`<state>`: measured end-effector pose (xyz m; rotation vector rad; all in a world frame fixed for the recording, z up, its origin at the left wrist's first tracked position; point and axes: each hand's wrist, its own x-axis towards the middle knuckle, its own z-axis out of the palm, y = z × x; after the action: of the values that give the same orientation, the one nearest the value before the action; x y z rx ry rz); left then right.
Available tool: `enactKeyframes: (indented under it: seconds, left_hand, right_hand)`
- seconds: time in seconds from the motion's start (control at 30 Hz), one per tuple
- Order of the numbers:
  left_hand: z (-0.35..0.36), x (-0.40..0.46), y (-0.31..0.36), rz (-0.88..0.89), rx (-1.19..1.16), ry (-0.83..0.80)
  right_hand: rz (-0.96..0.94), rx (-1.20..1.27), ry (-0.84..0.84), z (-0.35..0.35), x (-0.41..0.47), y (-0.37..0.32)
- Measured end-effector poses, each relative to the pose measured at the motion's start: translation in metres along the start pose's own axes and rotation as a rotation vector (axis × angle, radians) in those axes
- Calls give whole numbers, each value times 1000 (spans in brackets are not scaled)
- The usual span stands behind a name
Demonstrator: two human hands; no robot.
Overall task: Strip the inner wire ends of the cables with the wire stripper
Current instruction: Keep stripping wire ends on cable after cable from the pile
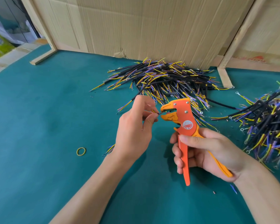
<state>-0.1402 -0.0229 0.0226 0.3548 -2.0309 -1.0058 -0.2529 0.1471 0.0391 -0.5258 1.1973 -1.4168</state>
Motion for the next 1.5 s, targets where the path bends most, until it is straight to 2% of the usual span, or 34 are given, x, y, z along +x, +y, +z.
enactKeyframes:
  seconds: [1.03, 1.5]
  left_hand:
    - [2, -2, -3, 33, 47, -36]
    - [7, -2, -5, -11, -49, 62]
  right_hand:
    - [10, 0, 9, 3, 1, -1]
    - [7, -7, 28, 5, 2, -1]
